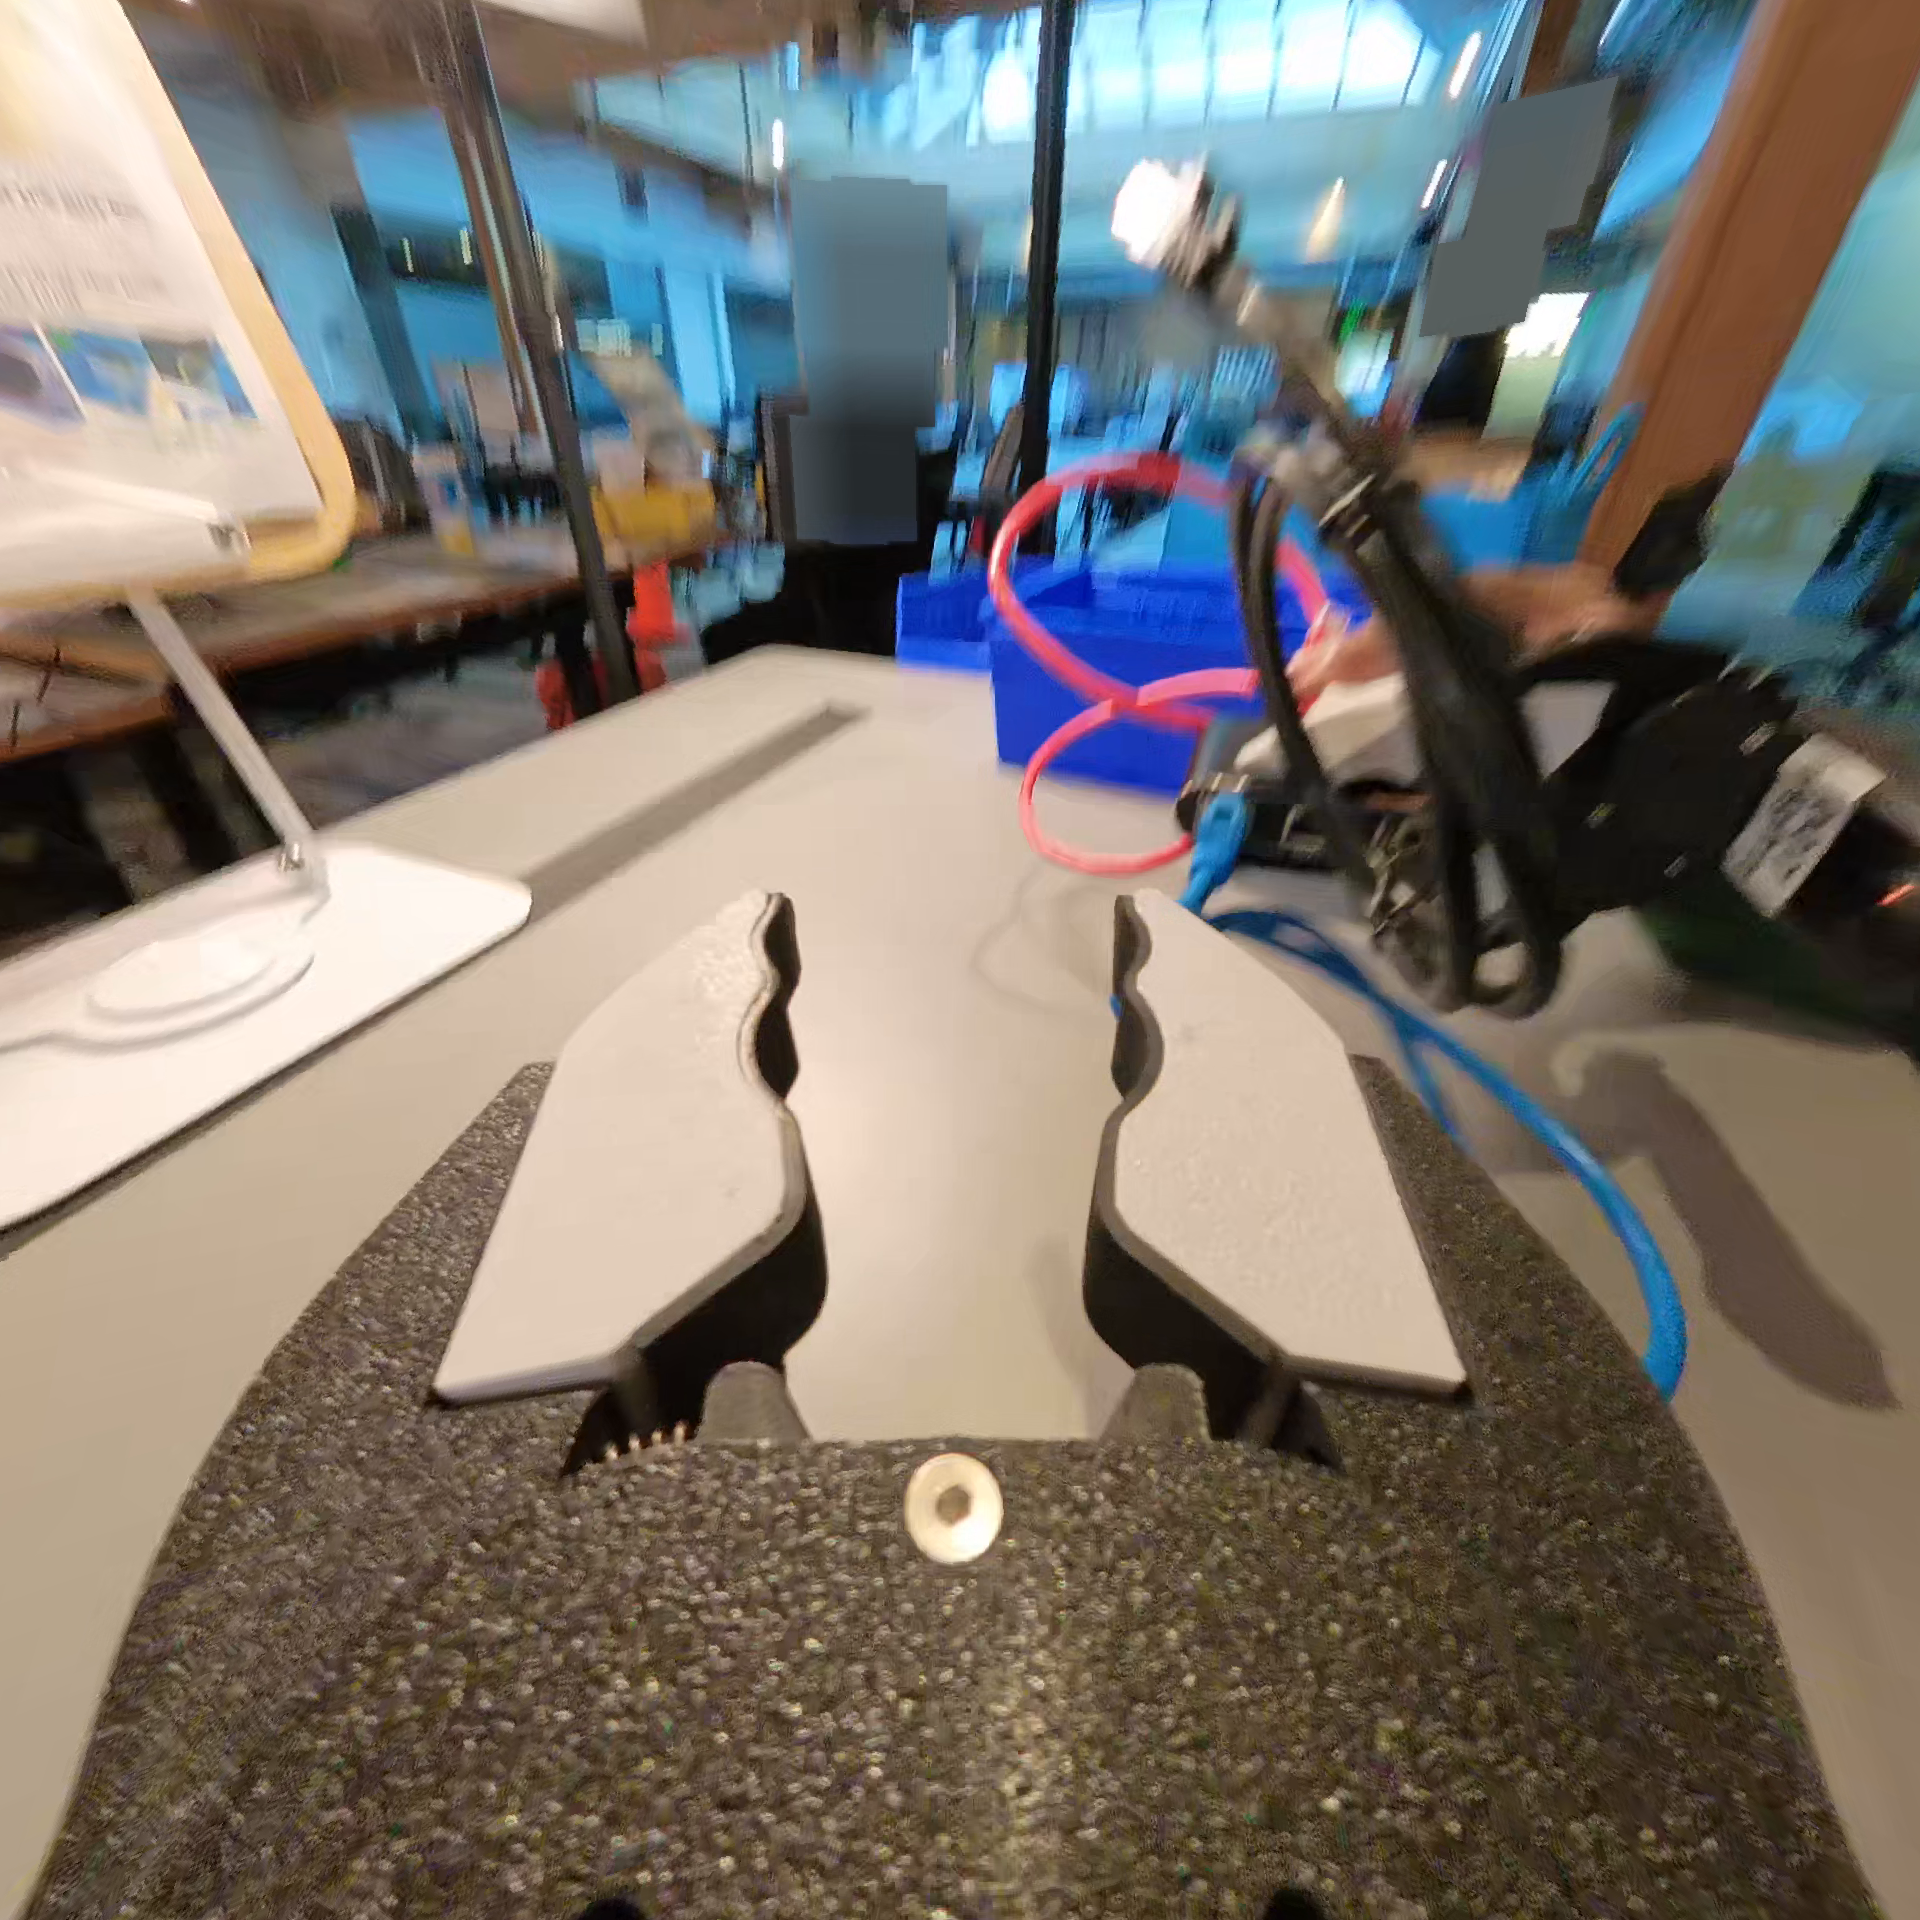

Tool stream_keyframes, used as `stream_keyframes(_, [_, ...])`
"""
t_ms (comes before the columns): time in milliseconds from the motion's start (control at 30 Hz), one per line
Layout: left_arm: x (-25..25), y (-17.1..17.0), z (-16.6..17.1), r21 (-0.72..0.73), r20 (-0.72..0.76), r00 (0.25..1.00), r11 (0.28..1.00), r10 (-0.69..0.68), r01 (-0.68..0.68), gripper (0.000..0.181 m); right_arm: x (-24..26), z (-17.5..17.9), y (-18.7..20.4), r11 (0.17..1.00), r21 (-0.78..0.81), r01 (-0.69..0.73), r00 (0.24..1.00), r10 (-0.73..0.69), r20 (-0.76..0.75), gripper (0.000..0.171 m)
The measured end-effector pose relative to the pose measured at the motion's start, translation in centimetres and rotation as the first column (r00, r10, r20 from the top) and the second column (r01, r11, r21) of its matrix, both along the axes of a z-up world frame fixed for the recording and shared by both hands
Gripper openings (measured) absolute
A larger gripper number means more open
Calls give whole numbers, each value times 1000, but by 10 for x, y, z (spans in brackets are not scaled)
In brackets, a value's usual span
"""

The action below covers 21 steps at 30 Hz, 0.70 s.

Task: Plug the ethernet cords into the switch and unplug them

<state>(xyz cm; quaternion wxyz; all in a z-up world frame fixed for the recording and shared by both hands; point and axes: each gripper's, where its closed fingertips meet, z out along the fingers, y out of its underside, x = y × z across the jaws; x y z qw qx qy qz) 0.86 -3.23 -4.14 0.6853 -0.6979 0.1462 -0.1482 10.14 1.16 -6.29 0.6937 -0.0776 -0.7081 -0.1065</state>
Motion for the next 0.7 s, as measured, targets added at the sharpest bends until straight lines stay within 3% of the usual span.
stream_keyframes(100, [-6,-12,35,190,173,984,982,-34,0,57,3,5,5,1000,8,29,999,-29,-14,28])
stream_keyframes(200, [-26,-14,42,203,233,971,975,45,-93,53,6,10,11,998,19,67,997,-66,-32,28])
stream_keyframes(433, [-38,8,-15,7,-46,974,975,221,-221,51,30,60,38,966,54,254,954,-241,-179,28])
stream_keyframes(700, [-25,19,-52,-109,-255,944,964,209,-243,50,144,168,133,814,-188,549,739,-578,-347,28])
